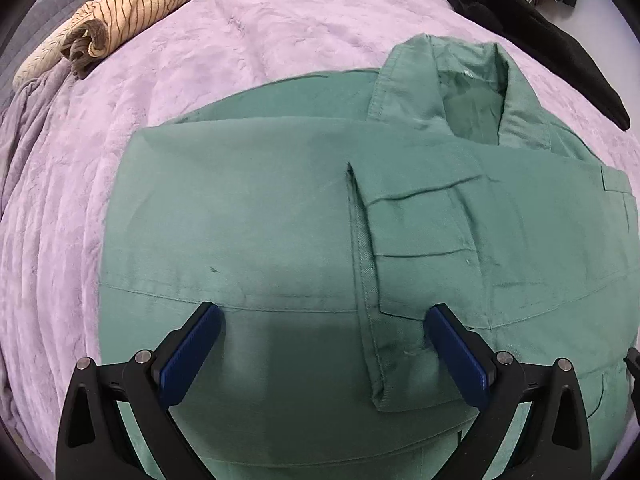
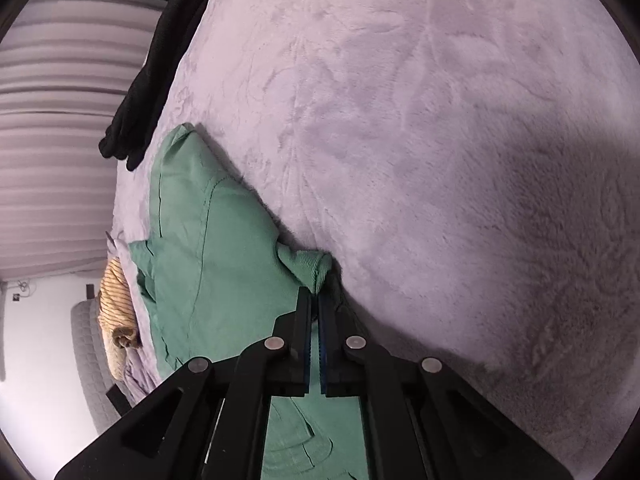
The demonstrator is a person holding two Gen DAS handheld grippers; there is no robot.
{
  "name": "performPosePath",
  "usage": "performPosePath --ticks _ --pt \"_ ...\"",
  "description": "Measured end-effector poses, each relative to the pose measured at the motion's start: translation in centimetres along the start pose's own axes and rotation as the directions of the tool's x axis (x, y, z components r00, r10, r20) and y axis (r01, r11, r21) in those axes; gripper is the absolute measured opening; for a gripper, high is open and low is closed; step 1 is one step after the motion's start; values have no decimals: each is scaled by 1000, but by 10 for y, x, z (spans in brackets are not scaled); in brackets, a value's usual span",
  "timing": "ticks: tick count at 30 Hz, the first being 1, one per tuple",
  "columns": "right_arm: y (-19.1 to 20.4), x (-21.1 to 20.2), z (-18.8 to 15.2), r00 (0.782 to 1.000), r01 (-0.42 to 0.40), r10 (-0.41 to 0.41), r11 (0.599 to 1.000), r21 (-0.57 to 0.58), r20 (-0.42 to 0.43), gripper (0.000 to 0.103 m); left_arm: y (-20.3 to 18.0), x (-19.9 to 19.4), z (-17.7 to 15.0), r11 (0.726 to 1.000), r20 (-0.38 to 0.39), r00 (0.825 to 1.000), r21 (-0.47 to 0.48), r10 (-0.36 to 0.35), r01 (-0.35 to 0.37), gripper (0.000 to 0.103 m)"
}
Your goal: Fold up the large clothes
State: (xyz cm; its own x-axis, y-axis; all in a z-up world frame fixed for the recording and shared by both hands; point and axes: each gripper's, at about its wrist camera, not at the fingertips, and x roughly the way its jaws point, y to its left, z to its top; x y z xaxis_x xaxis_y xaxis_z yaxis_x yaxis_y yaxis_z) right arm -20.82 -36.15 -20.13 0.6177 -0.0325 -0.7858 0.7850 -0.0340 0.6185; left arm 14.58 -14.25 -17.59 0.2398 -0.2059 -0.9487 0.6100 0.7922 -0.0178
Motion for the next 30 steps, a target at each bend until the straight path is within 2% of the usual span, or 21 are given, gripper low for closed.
performPosePath --ticks 3,4,5,6,7,8,10,11,12,13,14,15,16,17,18,20,24,26,28,30 --pt "17 -16 -5 999 -4 1 998 -68 -39 9 14 -10 15 998 22 998 -21 -51 51 103" --pt "26 -21 -6 999 -11 7 994 -113 -35 14 17 -11 22 997 22 997 -25 -72 73 103" --pt "37 -26 -6 1000 -10 6 986 -164 -23 33 19 -10 29 996 23 996 -30 -84 84 103" --pt "49 -28 -3 1000 3 -4 977 -214 -5 60 19 -8 36 995 20 995 -34 -94 95 103" --pt "62 -28 1 1000 15 -9 964 -267 21 67 20 -4 42 993 13 994 -38 -107 108 98" --pt "75 -26 7 999 21 -9 951 -309 41 67 20 1 47 992 2 993 -42 -117 117 85" --pt "97 -13 22 999 24 -11 931 -363 39 67 17 14 47 988 -41 988 -53 -147 145 67" --pt "106 -5 32 999 39 -22 923 -382 48 67 15 19 49 986 -50 986 -55 -162 159 62" --pt "115 6 44 997 66 -45 914 -400 63 67 12 19 48 986 -41 986 -48 -164 162 60" --pt "122 16 56 995 89 -63 908 -409 76 67 9 18 48 985 -29 985 -34 -170 169 50" --pt "125 24 66 993 106 -77 905 -413 86 67 5 16 48 982 -25 982 -20 -189 188 35" --pt "128 32 76 992 119 -91 905 -409 88 66 2 15 50 978 -26 977 -12 -210 209 28" --pt "128 43 87 992 120 -98 912 -392 77 62 -2 12 50 979 -22 978 -2 -206 206 26" --pt "125 49 94 995 98 -85 921 -376 50 30 -6 10 51 982 -7 983 14 -186 186 26" --pt "123 59 102 997 68 -71 933 -354 4 5 -9 8 51 985 8 985 28 -171 170 26" --pt "124 63 105 996 91 -92 929 -358 13 3 -13 13 54 989 22 989 27 -145 144 26" --pt "119 85 105 982 187 -186 885 -427 44 2 -19 32 66 995 47 994 3 -100 100 26" --pt "115 87 107 983 184 -176 896 -403 58 2 -26 31 71 998 67 996 34 -63 61 26" --pt "115 80 105 985 173 -159 909 -380 69 3 -28 26 76 998 62 997 43 -55 52 26" --pt "116 68 99 984 180 -165 904 -388 73 9 -19 15 75 997 75 996 57 -51 47 26"
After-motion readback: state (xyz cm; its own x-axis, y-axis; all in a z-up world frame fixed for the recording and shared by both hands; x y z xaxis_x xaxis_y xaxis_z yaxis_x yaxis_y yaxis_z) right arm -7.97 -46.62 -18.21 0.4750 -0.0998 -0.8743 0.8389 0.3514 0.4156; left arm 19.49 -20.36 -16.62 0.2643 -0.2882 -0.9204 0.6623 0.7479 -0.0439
